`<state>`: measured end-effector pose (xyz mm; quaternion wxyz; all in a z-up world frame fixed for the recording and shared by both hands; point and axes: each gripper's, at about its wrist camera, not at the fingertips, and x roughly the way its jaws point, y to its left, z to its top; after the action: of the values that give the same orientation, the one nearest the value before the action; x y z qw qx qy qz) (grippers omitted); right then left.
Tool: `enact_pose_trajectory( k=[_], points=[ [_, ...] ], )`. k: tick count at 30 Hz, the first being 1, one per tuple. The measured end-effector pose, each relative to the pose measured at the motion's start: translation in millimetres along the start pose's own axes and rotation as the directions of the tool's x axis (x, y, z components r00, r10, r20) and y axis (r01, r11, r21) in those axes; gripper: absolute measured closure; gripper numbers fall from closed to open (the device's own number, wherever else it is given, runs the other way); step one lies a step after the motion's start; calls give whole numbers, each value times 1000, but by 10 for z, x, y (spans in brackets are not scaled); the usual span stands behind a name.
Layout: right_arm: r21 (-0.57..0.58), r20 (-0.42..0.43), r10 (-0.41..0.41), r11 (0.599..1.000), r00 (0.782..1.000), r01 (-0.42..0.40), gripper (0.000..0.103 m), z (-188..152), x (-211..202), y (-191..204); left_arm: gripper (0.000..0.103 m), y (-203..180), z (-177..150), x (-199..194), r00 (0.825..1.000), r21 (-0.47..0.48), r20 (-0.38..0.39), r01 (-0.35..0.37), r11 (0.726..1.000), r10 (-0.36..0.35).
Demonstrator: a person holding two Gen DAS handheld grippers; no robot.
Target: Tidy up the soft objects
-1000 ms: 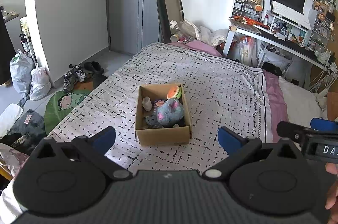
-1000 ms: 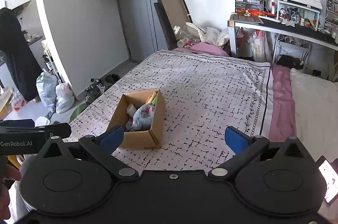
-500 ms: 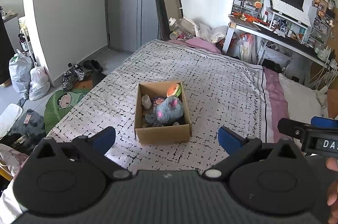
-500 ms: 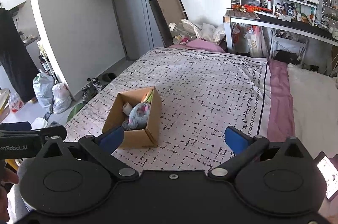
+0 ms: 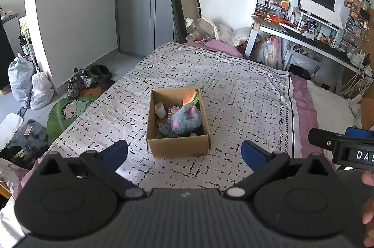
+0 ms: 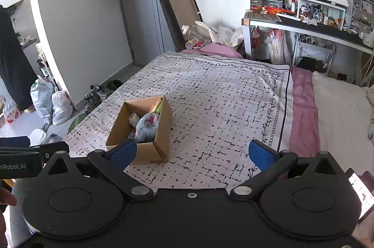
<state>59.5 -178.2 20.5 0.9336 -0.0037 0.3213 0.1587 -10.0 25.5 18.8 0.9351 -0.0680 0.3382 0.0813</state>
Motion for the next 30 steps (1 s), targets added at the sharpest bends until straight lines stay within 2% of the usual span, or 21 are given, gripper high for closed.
enact_pose_trajectory(
  k=[30],
  points=[
    [-3, 3, 5, 1000, 1000, -5, 0, -7, -29, 58, 1, 1, -36, -44, 1000, -11, 15, 8, 1000, -8]
  ],
)
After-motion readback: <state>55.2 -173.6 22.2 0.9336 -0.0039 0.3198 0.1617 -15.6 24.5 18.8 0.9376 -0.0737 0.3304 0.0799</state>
